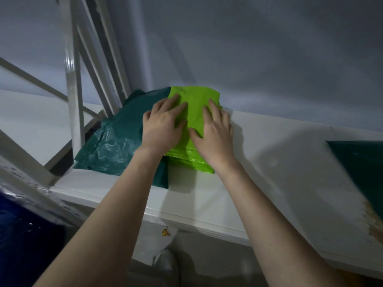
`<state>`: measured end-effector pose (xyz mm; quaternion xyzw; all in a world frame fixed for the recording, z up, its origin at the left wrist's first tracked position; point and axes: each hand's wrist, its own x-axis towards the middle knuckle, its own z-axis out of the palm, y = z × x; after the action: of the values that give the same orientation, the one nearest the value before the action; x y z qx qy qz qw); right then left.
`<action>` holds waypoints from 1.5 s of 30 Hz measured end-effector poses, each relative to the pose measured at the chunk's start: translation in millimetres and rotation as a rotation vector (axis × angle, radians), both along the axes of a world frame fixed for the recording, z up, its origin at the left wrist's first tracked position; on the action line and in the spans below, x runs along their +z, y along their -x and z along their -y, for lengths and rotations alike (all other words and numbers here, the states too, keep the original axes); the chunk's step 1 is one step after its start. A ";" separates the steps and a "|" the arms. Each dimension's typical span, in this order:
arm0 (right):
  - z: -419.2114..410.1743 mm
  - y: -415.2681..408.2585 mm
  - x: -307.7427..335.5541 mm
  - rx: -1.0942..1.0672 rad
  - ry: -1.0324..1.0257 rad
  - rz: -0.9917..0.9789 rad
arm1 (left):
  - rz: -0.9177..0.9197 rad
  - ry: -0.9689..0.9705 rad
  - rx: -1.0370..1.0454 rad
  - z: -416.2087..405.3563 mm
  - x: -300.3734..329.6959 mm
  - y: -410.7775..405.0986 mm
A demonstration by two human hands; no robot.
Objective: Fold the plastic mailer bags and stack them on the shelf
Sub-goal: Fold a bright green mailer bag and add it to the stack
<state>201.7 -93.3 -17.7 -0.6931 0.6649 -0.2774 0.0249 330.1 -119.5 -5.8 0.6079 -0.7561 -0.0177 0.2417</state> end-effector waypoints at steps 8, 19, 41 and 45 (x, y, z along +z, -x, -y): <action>4.0 7.7 -8.2 0.078 -0.198 0.063 | -0.107 -0.197 -0.013 3.6 -12.9 6.8; 8.2 10.9 -12.7 0.109 -0.202 0.152 | -0.107 -0.190 -0.012 3.5 -11.9 9.4; 5.7 37.4 14.2 0.101 -0.046 0.409 | -0.131 0.149 0.012 -11.5 5.5 33.3; -1.6 58.0 21.5 0.078 -0.033 0.365 | -0.158 0.176 -0.065 -15.6 7.4 56.8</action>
<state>143.7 -91.8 3.8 -0.6560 0.6264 -0.3863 0.1674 273.3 -103.9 1.6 0.5564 -0.7526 -0.0070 0.3523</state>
